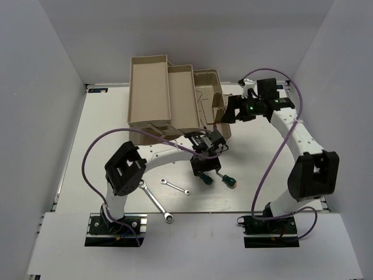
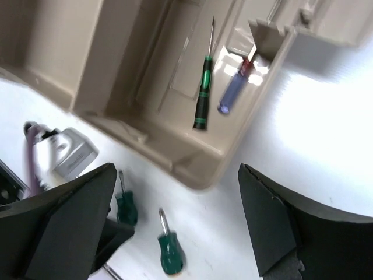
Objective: Sort the tools into containers
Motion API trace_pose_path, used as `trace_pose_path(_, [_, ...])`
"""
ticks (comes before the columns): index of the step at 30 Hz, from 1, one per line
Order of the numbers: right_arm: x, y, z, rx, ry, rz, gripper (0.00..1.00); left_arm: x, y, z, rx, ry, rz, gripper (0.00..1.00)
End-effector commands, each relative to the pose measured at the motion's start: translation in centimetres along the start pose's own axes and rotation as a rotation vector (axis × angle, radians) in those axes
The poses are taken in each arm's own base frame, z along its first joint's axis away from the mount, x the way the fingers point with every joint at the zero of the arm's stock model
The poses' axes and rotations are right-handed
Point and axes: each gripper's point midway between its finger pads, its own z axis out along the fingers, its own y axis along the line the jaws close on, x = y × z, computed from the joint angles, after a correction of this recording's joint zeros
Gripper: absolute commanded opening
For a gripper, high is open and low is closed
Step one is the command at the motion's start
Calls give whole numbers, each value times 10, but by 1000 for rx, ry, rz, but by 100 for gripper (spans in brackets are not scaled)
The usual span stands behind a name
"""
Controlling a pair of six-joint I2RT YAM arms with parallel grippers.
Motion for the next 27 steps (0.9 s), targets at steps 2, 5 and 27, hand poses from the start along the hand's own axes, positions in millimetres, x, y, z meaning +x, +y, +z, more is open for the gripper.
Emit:
trace_pose_path(2, [30,-11,-25,39,8,-11,91,15,1,5,-51,11,-54,71])
trace_pose_path(5, [48,-15,-31,50,21,4,91,17,9,7,-99,-2,-60,69])
trace_pose_path(27, [157,21,-72,-171,170,-162,80,7,41,47,-187,-80,-9,19])
